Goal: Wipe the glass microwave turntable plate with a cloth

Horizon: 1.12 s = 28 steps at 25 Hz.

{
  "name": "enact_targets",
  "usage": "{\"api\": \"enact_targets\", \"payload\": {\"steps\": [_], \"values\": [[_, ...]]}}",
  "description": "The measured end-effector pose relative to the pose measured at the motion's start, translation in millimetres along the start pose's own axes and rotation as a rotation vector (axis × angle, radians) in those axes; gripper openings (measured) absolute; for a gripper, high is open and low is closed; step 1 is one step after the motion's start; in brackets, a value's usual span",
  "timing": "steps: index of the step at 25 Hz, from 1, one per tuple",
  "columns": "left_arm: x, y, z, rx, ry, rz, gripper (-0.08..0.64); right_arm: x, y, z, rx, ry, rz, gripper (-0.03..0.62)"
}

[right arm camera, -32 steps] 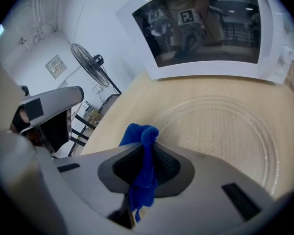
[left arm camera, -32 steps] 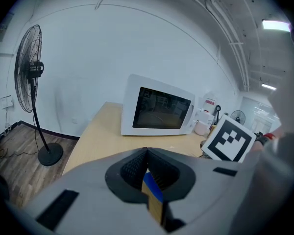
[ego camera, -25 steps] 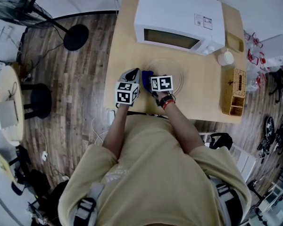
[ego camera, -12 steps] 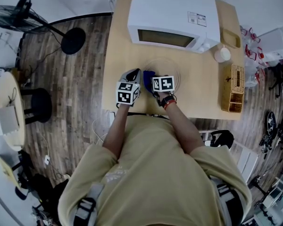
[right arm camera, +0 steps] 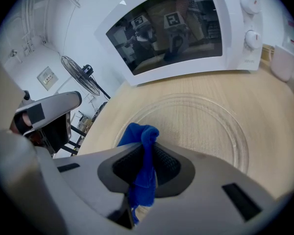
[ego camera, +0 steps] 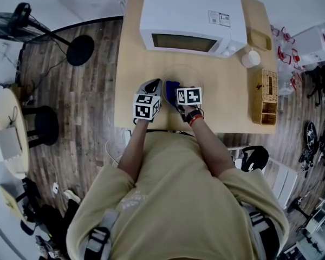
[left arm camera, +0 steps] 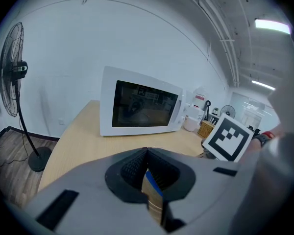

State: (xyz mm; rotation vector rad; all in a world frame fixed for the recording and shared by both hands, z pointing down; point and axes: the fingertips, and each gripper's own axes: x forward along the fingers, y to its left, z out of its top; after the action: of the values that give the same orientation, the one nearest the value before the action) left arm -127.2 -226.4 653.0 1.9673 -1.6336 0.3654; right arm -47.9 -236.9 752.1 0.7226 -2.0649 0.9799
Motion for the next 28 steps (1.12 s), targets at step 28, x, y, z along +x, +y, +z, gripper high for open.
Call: {"api": "enact_targets", "payload": {"steps": [28], "values": [[3.5,-39.4,-1.8,0.045,0.006,-0.024,0.018,-42.2,-69.8,-10.3,0.185,-0.087,-0.046,0.075]]}}
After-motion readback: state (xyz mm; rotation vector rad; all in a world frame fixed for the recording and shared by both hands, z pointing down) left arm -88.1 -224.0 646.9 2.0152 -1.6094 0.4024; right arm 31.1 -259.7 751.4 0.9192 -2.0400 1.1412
